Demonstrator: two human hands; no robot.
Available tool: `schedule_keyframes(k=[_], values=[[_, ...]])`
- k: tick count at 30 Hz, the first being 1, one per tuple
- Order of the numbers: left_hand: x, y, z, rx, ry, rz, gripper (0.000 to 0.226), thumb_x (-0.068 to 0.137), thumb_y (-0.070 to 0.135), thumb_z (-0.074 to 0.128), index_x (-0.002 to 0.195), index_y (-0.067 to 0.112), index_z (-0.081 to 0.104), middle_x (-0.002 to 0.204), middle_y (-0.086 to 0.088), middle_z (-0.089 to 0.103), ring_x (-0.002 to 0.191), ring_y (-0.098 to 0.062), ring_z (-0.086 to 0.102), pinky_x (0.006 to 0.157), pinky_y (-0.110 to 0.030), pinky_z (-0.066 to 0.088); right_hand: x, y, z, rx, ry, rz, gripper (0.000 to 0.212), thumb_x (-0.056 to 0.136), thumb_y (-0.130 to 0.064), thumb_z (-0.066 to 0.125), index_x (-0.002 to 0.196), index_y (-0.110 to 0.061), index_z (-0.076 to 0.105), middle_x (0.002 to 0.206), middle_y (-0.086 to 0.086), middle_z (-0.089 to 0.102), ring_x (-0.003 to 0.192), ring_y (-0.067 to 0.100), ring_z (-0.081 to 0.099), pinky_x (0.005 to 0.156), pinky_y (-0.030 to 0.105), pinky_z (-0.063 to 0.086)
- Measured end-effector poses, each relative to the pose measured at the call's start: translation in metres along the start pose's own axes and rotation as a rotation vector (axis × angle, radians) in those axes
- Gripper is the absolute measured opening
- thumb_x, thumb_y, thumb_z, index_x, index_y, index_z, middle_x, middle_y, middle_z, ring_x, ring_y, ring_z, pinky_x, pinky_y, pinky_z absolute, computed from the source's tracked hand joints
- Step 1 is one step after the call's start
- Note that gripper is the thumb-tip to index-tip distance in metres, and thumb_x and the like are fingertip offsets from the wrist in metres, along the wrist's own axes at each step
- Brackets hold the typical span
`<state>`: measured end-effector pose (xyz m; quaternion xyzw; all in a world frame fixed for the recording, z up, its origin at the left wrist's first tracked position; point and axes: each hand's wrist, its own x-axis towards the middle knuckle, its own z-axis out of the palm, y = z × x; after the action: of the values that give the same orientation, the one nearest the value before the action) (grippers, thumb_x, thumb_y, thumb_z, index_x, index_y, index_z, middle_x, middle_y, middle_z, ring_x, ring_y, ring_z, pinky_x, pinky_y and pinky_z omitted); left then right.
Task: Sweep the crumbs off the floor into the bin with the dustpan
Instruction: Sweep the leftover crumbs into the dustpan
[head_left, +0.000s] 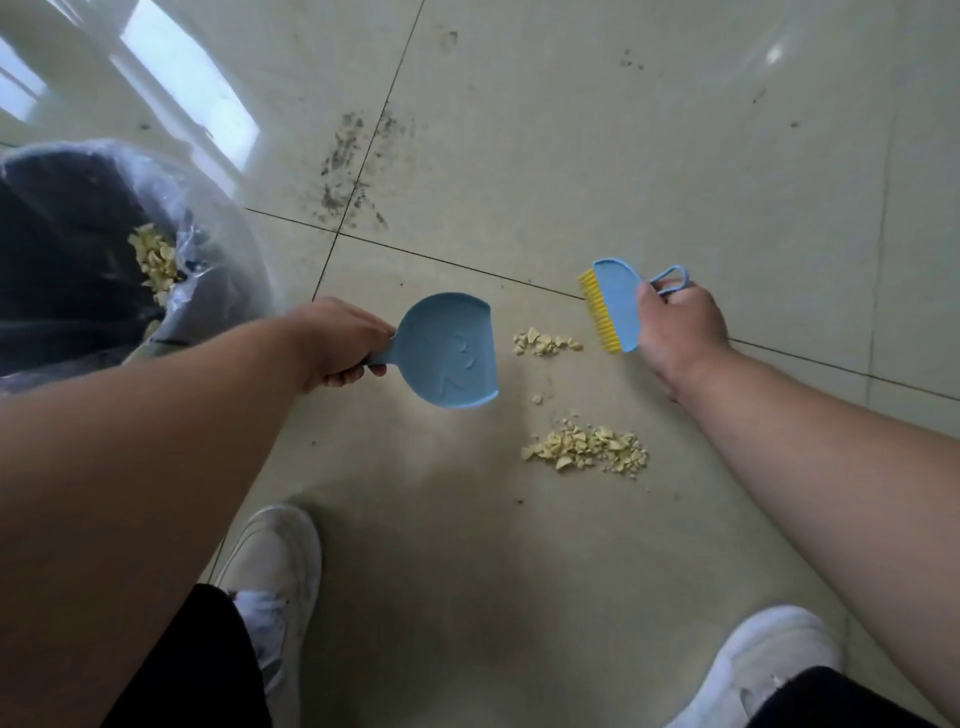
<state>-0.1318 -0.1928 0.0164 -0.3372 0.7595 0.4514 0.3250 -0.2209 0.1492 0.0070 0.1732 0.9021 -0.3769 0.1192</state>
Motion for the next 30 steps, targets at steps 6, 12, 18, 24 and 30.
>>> schedule_keyframes(k=[6, 12, 18, 24, 30], values=[[0.013, -0.016, 0.004, 0.018, 0.031, -0.003, 0.024, 0.097, 0.014, 0.063, 0.095, 0.023, 0.085, 0.080, -0.009, 0.075, 0.057, -0.023, 0.048, 0.049, -0.025, 0.037, 0.003, 0.015, 0.017, -0.237, -0.125, -0.257, 0.022, 0.104, -0.025, 0.053, 0.109, -0.011, 0.069, 0.094, 0.011, 0.068, 0.090, 0.033, 0.062, 0.072, 0.034, 0.040], [0.017, -0.027, 0.000, 0.007, -0.007, -0.030, 0.027, 0.092, 0.020, 0.059, 0.095, 0.024, 0.086, 0.086, -0.020, 0.077, 0.059, -0.024, 0.049, 0.052, -0.027, 0.036, -0.012, 0.012, 0.050, -0.217, -0.281, -0.275, 0.032, 0.105, -0.026, 0.055, 0.133, -0.020, 0.067, 0.124, 0.009, 0.071, 0.108, 0.026, 0.064, 0.085, 0.023, 0.040], [0.011, -0.036, -0.007, -0.019, 0.005, -0.058, 0.024, 0.095, 0.020, 0.061, 0.092, 0.021, 0.085, 0.079, -0.011, 0.075, 0.058, -0.023, 0.048, 0.052, -0.027, 0.033, -0.040, 0.020, 0.051, -0.324, -0.453, -0.426, 0.029, 0.104, -0.023, 0.058, 0.130, -0.024, 0.070, 0.116, 0.008, 0.074, 0.102, 0.028, 0.067, 0.088, 0.034, 0.054], [0.003, -0.042, -0.009, 0.080, -0.046, -0.093, 0.049, 0.070, 0.036, 0.059, 0.103, 0.009, 0.083, 0.086, -0.018, 0.070, 0.072, -0.028, 0.047, 0.055, -0.032, 0.032, -0.064, 0.046, 0.023, -0.444, -0.625, -0.465, 0.032, 0.101, -0.015, 0.060, 0.129, -0.026, 0.071, 0.127, 0.000, 0.072, 0.115, 0.024, 0.065, 0.100, 0.036, 0.049], [-0.002, -0.046, -0.003, 0.094, -0.063, -0.077, 0.033, 0.090, 0.021, 0.057, 0.106, 0.008, 0.083, 0.084, -0.015, 0.070, 0.071, -0.027, 0.045, 0.052, -0.029, 0.032, -0.086, 0.082, 0.002, -0.560, -0.689, -0.566, 0.044, 0.093, -0.001, 0.061, 0.132, -0.019, 0.070, 0.129, 0.003, 0.070, 0.117, 0.025, 0.064, 0.098, 0.022, 0.042]])
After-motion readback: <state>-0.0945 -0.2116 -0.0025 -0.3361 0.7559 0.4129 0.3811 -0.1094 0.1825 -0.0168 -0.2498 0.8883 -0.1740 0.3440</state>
